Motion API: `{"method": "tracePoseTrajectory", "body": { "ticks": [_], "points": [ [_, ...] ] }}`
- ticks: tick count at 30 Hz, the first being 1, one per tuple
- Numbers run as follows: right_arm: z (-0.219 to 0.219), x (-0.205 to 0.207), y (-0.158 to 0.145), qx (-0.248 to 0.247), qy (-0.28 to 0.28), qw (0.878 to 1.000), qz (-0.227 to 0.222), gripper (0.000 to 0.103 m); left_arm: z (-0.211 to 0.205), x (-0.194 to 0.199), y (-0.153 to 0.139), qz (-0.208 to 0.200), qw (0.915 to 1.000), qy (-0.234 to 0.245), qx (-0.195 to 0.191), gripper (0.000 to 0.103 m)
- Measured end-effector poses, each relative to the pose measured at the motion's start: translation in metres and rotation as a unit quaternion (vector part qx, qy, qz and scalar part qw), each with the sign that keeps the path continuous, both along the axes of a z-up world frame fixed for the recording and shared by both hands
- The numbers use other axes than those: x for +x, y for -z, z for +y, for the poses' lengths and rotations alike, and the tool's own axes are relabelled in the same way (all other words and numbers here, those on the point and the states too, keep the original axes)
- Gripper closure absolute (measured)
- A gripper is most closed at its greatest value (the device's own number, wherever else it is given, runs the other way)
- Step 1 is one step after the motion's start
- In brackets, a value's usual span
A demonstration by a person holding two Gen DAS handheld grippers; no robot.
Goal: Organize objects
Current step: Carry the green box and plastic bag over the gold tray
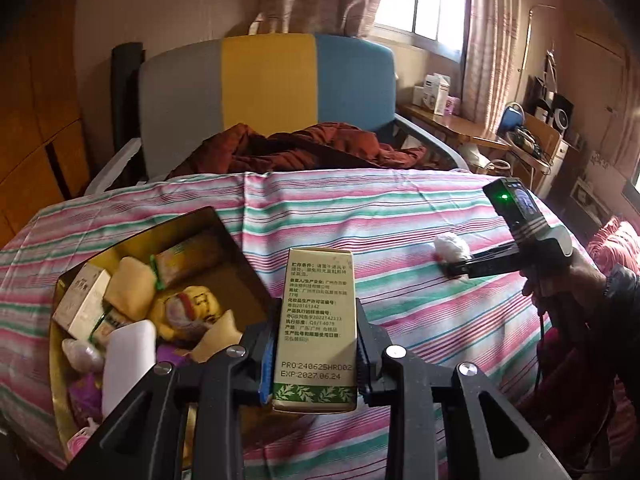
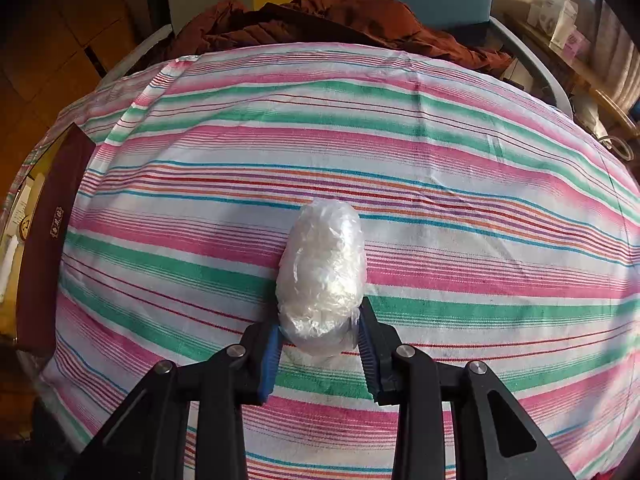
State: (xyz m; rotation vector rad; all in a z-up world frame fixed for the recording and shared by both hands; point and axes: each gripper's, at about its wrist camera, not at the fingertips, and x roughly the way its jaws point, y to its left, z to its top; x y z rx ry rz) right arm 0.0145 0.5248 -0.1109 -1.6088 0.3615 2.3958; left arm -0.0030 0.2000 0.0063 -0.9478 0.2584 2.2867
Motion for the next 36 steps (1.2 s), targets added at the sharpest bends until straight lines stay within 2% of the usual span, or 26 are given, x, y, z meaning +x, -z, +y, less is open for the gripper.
{"method": "tracePoseTrajectory", "body": {
  "ticks": [7, 14, 17, 22, 26, 30, 36],
  "points": [
    [-0.036, -0.008, -0.006, -0.027, -0.011, 1.0, -0.002, 0.068, -0.031, -0.008, 0.009, -0.021, 0.9993, -0.028, 0.016, 0.073],
    [-0.097, -0.02, -0.02, -0.079, -0.05, 0.995, 0.039, 0.068, -0.071, -0.018, 0.013, -0.042, 0.9958, -0.064, 0.05, 0.073],
    [-0.127, -0.022, -0.03, -0.095, -0.069, 0.991, 0.061, 0.068, -0.103, -0.024, 0.01, -0.045, 0.9917, -0.097, 0.071, 0.073],
    [-0.178, -0.021, -0.06, -0.106, -0.108, 0.982, 0.108, 0.068, -0.16, -0.031, 0.006, -0.049, 0.9805, -0.156, 0.109, 0.073],
    [-0.216, -0.018, -0.081, -0.118, -0.148, 0.972, 0.141, 0.068, -0.195, -0.036, 0.005, -0.045, 0.973, -0.193, 0.118, 0.073],
    [-0.259, -0.022, -0.09, -0.126, -0.197, 0.96, 0.155, 0.068, -0.216, -0.041, 0.011, -0.057, 0.9652, -0.223, 0.125, 0.073],
    [-0.311, -0.038, -0.08, -0.119, -0.242, 0.953, 0.141, 0.067, -0.216, -0.04, 0.01, -0.052, 0.9675, -0.216, 0.121, 0.073]
  ]
}}
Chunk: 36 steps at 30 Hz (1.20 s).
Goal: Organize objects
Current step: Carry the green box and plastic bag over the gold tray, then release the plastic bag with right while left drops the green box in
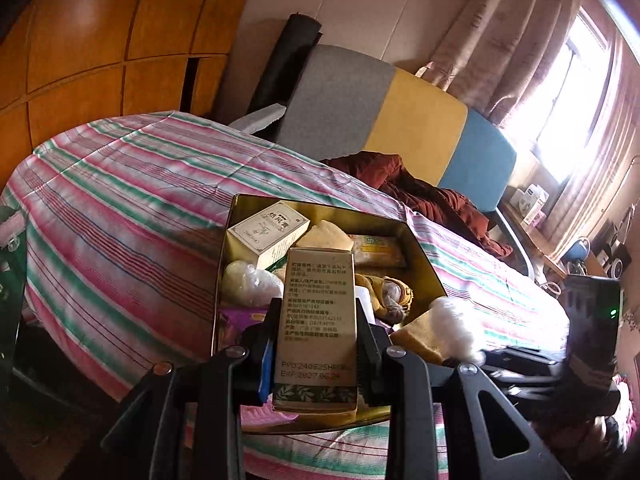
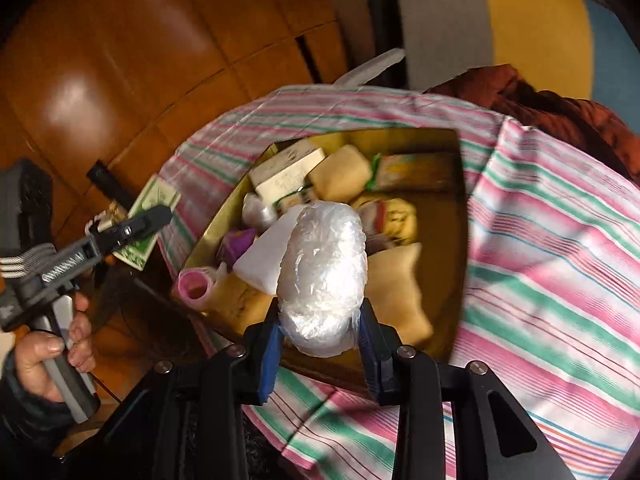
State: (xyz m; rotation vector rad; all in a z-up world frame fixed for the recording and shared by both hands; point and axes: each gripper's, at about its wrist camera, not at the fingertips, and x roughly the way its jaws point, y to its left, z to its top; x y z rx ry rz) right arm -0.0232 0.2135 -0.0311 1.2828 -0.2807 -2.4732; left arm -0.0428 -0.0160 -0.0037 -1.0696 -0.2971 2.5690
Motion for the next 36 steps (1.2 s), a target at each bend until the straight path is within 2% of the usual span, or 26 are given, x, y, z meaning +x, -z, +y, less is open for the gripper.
{"method": "tracePoseTrajectory", "body": {
  "ticks": [7, 8, 9, 11, 14, 20, 21, 23, 24, 26, 30, 36],
  "points": [
    [-0.019, -0.01, 0.021, 0.014, -0.017, 1.0, -0.021, 0.067, 0.011, -0.005, 0.004, -0.005, 0.9999, 0.011, -0.006, 0.073],
    [-0.019, -0.011, 0.024, 0.018, -0.017, 0.999, -0.024, 0.063, 0.014, -0.006, 0.005, -0.007, 0.9999, 0.013, -0.007, 0.073],
    [-0.019, -0.012, 0.027, 0.024, -0.016, 0.999, -0.03, 0.045, 0.017, -0.008, 0.005, -0.008, 0.9998, 0.016, -0.008, 0.073],
    [-0.018, -0.011, 0.029, 0.032, -0.009, 0.999, -0.029, 0.03, 0.027, -0.012, 0.005, -0.005, 0.9996, 0.024, -0.013, 0.073],
    [-0.015, -0.008, 0.029, 0.023, -0.006, 0.999, -0.03, 0.029, 0.042, -0.022, 0.008, -0.004, 0.9991, 0.036, -0.02, 0.073],
    [-0.014, 0.0, 0.025, 0.025, 0.002, 0.999, -0.024, 0.019, 0.08, -0.054, 0.01, -0.006, 0.9981, 0.057, -0.025, 0.072],
    [-0.014, 0.001, 0.025, 0.027, 0.004, 0.999, -0.022, 0.018, 0.084, -0.059, 0.009, -0.007, 0.9981, 0.058, -0.021, 0.07],
    [-0.014, 0.003, 0.023, 0.031, 0.006, 0.999, -0.019, 0.017, 0.093, -0.07, 0.011, -0.013, 0.9977, 0.063, -0.019, 0.051],
    [-0.014, 0.003, 0.023, 0.032, 0.008, 0.999, -0.018, 0.016, 0.095, -0.075, 0.014, -0.023, 0.9977, 0.059, -0.022, 0.05],
    [-0.014, 0.004, 0.021, 0.033, 0.011, 0.999, -0.015, 0.016, 0.094, -0.081, 0.018, -0.038, 0.9978, 0.053, -0.011, 0.049],
    [-0.013, 0.006, 0.02, 0.034, 0.013, 0.999, -0.01, 0.016, 0.085, -0.077, 0.022, -0.041, 0.9984, 0.037, -0.016, 0.049],
    [-0.016, 0.007, 0.019, 0.038, 0.014, 0.999, -0.004, 0.015, 0.067, -0.055, 0.019, -0.017, 0.9981, 0.012, -0.059, 0.049]
  ]
}}
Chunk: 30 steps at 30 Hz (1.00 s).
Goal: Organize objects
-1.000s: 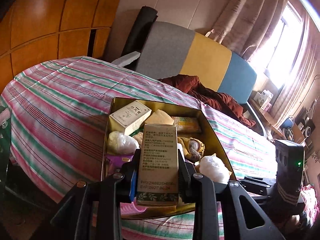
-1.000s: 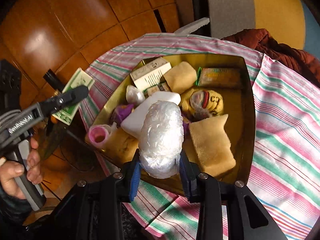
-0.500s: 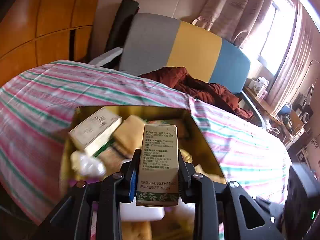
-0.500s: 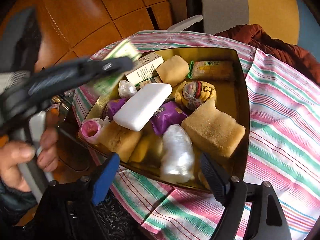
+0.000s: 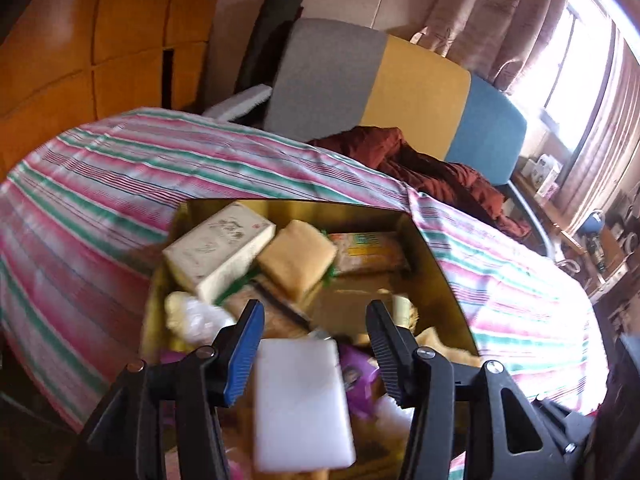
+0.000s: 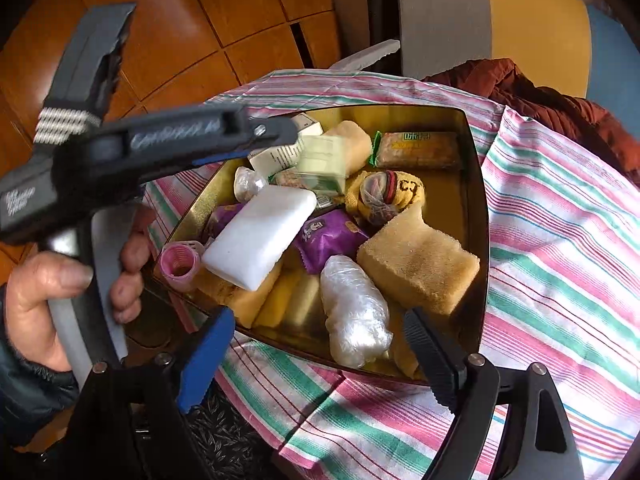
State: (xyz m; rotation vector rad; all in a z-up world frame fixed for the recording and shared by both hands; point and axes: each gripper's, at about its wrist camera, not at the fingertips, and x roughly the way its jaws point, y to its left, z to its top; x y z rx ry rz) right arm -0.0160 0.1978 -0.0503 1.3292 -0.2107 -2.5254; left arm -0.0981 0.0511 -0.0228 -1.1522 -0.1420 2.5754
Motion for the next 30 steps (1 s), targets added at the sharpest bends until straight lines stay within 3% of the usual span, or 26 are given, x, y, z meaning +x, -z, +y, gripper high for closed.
{"method": "tracePoseTrajectory", "body": {
  "ticks": [4, 8, 16, 21, 23, 30],
  "points": [
    [-0.002, 0.001, -0.005, 0.012, 0.006, 1.0, 0.015, 0.011, -0.01, 0.019, -0.009, 0.03, 0.9987, -0.024, -0.034, 0.048],
    [-0.005, 0.006, -0.014, 0.038, 0.03, 0.998, 0.04, 0.0, -0.02, 0.033, -0.015, 0.039, 0.9962, -0.051, -0.06, 0.046],
    [-0.003, 0.014, -0.026, 0.087, 0.093, 0.989, 0.072, 0.0, -0.031, 0.062, -0.015, 0.041, 0.9918, -0.086, -0.085, 0.046],
    [0.002, 0.02, -0.024, 0.092, 0.118, 0.986, 0.069, 0.0, -0.023, 0.079, -0.018, 0.057, 0.9843, -0.103, -0.132, 0.045],
    [0.004, 0.022, -0.023, 0.1, 0.134, 0.983, 0.072, 0.0, -0.021, 0.085, -0.019, 0.059, 0.9843, -0.099, -0.133, 0.045],
    [0.02, 0.023, -0.028, 0.119, 0.203, 0.967, 0.096, 0.0, -0.02, 0.104, -0.02, 0.061, 0.9911, -0.084, -0.084, 0.045]
  ]
}}
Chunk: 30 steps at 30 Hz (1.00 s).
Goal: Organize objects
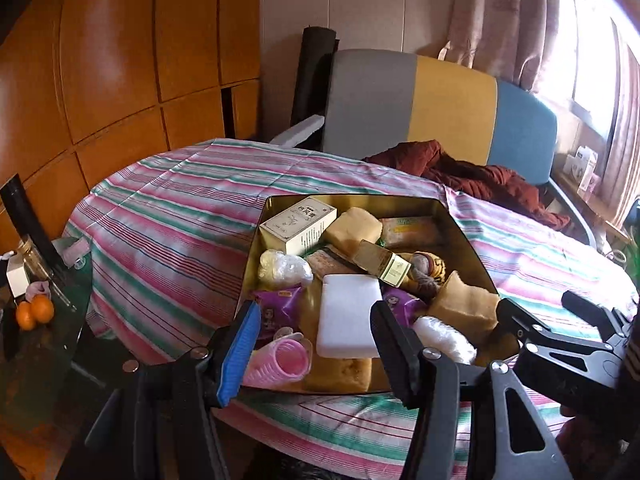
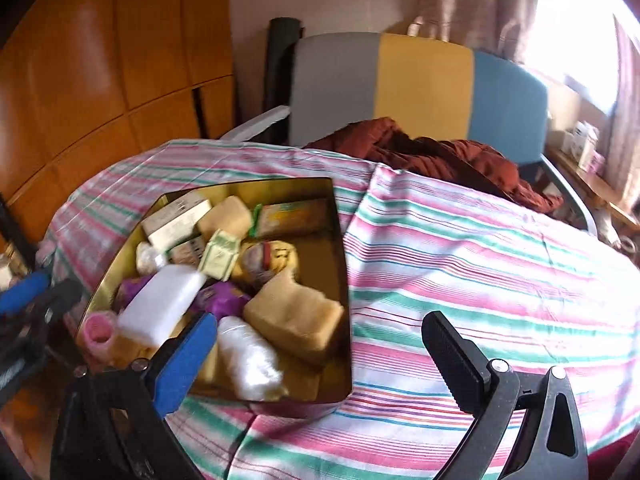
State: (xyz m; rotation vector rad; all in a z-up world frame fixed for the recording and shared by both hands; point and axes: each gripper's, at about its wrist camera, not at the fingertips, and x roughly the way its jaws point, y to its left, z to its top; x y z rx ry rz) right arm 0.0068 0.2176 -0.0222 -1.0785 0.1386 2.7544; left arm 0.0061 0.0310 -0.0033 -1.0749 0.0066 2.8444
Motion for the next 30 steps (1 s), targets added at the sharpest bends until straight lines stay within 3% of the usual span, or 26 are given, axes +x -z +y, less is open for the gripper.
{"method": "tracePoseTrajectory", "body": {
  "ticks": [11, 30],
  "points": [
    [-0.008, 0.002, 0.01, 0.01, -0.011, 1.0, -0.008, 0.0, -0.002, -0.003, 0.008, -0.007, 0.9997, -0.005, 0.023, 0.045],
    [-0.014, -0.014, 0.006, 0.01, -0.028, 1.0, -0.006, 0.0, -0.006, -0.007, 0.008, -0.012, 0.9997, -0.013, 0.019, 0.045]
  ]
}}
